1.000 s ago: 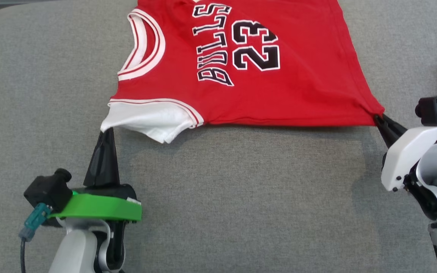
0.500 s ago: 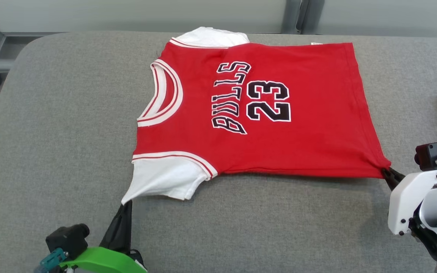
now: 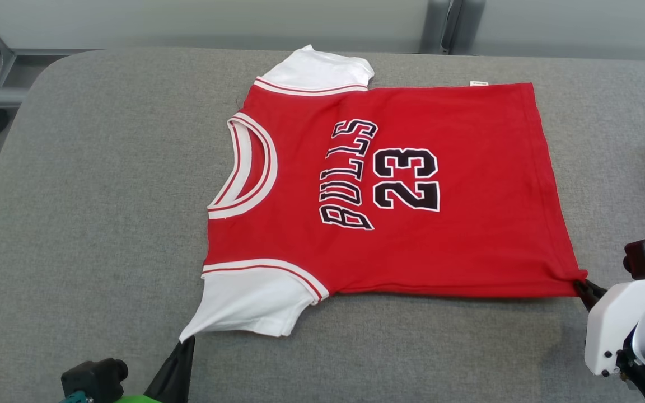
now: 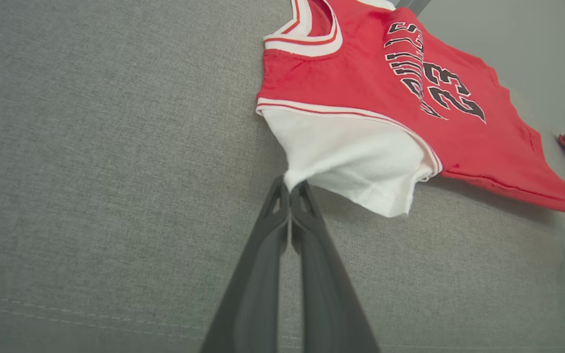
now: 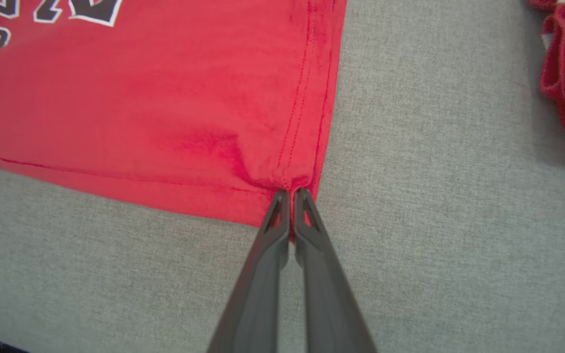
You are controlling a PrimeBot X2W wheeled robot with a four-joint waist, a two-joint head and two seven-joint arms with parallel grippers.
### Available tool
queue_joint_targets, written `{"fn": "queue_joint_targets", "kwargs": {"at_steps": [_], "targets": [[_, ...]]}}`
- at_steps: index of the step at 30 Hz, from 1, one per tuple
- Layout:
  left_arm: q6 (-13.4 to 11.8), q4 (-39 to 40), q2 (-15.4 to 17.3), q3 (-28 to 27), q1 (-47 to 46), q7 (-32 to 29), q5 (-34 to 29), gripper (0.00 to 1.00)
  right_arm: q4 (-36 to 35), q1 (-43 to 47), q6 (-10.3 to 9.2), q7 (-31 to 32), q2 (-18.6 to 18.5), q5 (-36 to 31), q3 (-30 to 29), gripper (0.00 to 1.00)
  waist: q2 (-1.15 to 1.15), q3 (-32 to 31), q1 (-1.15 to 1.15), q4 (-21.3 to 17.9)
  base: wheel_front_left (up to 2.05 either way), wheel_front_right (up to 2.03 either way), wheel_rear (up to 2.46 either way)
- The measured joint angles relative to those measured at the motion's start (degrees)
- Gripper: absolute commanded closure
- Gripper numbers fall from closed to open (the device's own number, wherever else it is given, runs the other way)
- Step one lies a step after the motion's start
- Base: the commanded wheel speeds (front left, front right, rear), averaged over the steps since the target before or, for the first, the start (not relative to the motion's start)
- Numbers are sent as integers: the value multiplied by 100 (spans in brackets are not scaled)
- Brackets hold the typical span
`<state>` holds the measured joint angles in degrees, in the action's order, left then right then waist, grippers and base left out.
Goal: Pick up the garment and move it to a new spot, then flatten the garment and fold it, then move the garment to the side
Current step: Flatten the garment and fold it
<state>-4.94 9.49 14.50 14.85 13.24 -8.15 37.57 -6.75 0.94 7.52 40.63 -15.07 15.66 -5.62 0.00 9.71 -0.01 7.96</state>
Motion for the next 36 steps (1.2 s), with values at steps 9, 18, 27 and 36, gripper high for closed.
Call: {"fn": "queue_joint_targets", "kwargs": {"at_steps": [9, 18, 27, 36], "targets": [[101, -148, 45, 86, -1122, -68, -232, 100, -158, -602, 0, -247, 94, 121, -1, 100, 0, 189, 0, -62, 0, 0, 0], [279, -1074, -81, 332, -2758, -517, -350, 100, 431, -1605, -2, -369, -19, 304, 196, 100, 0, 504, 0, -67, 0, 0, 0], [401, -2164, -141, 465, -4091, -547, -630, 100, 1215, -2518, -2, -768, -216, 341, 346, 100, 0, 905, 1, -73, 0, 0, 0], [463, -2858, -259, 550, -4952, -268, -858, 100, 1836, -2987, -1, -1171, -241, 86, 493, 100, 0, 1291, 1, -108, 0, 0, 0]]}}
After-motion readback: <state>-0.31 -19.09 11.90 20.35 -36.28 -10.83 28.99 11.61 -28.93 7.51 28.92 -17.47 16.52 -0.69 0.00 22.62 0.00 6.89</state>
